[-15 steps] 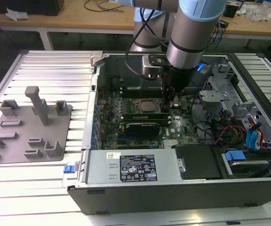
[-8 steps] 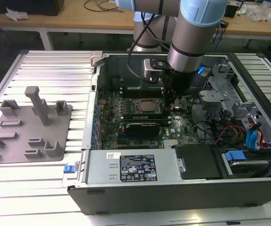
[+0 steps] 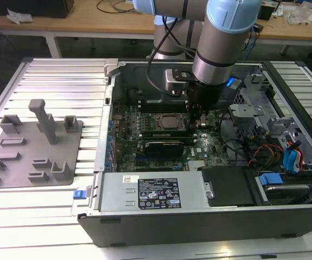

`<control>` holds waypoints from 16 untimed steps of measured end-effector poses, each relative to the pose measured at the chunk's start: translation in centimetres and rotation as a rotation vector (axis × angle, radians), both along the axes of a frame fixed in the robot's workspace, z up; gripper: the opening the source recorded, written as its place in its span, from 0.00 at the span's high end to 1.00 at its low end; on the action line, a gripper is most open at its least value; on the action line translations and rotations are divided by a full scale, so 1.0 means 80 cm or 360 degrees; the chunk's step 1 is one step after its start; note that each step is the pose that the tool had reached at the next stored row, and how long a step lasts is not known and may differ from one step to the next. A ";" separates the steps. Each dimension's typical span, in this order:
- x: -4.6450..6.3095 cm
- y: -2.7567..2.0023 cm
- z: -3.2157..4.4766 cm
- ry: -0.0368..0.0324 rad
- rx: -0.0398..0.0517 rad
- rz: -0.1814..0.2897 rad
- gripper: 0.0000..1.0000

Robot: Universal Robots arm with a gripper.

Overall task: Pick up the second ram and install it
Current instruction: 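Press down the second ram until it locks into place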

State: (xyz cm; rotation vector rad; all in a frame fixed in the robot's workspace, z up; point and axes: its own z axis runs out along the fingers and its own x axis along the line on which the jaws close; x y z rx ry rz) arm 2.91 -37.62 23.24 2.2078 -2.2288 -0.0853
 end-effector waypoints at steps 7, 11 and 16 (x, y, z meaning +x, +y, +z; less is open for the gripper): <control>0.000 0.0001 -0.0037 0.0000 0.0000 0.0000 0.92; 0.000 0.0000 -0.0049 0.0000 0.0000 0.0000 0.92; 0.000 0.0000 0.0091 0.0000 0.0001 0.0000 0.92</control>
